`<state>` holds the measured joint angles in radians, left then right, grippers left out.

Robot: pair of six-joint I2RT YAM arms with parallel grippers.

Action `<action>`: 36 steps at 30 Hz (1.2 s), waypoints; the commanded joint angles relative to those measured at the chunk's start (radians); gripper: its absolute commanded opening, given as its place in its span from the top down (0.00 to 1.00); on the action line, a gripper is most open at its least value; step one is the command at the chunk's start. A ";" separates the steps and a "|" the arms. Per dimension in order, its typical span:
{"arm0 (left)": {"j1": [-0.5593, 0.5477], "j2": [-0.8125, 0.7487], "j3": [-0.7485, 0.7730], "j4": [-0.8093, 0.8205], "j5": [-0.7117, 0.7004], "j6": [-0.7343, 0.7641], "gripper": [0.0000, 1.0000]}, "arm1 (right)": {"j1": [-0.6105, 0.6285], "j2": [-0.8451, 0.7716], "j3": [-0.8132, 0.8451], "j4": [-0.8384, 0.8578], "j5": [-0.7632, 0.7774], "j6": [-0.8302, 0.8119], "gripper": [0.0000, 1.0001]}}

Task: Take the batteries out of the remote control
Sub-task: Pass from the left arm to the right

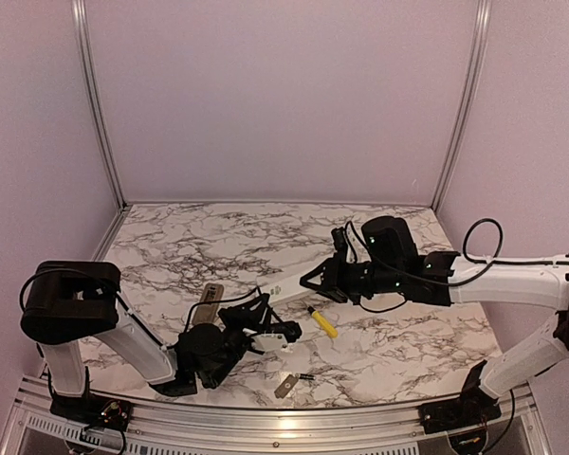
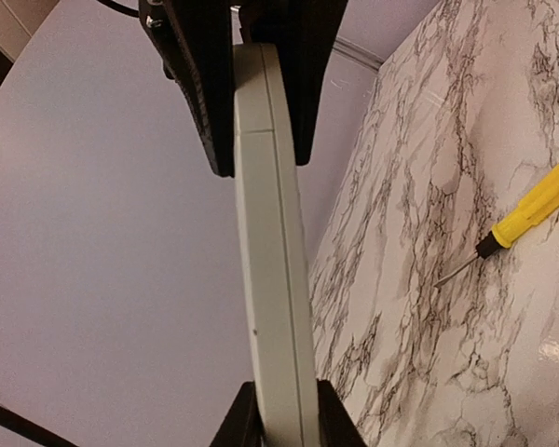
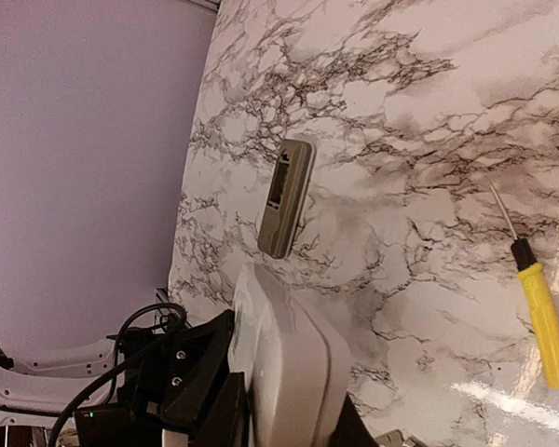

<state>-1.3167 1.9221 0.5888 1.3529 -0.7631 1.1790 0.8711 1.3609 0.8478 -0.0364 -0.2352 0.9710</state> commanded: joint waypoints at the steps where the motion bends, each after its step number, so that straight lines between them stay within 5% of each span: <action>1: -0.021 0.045 0.021 0.360 0.037 0.061 0.98 | 0.002 -0.007 0.010 0.012 -0.008 -0.076 0.88; 6: -0.022 0.035 0.028 0.305 0.028 0.045 0.90 | 0.001 -0.007 0.011 0.017 -0.031 -0.075 1.00; 12: -0.024 0.015 0.018 0.266 0.033 0.027 0.49 | 0.002 -0.011 0.017 0.013 -0.038 -0.080 1.00; 21: -0.024 -0.039 0.006 0.151 0.051 -0.028 0.12 | 0.002 -0.049 0.024 0.005 0.001 -0.104 1.00; 25: -0.024 -0.132 -0.017 0.007 0.098 -0.132 0.02 | 0.001 -0.084 0.020 0.002 0.047 -0.131 1.00; 36: 0.044 -0.421 -0.044 -0.398 0.396 -0.594 0.01 | 0.002 -0.201 -0.066 0.129 0.127 -0.244 1.00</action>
<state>-1.3056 1.5822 0.5762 1.1049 -0.5201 0.7940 0.8703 1.2144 0.8158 -0.0071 -0.1555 0.7902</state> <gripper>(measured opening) 0.990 0.138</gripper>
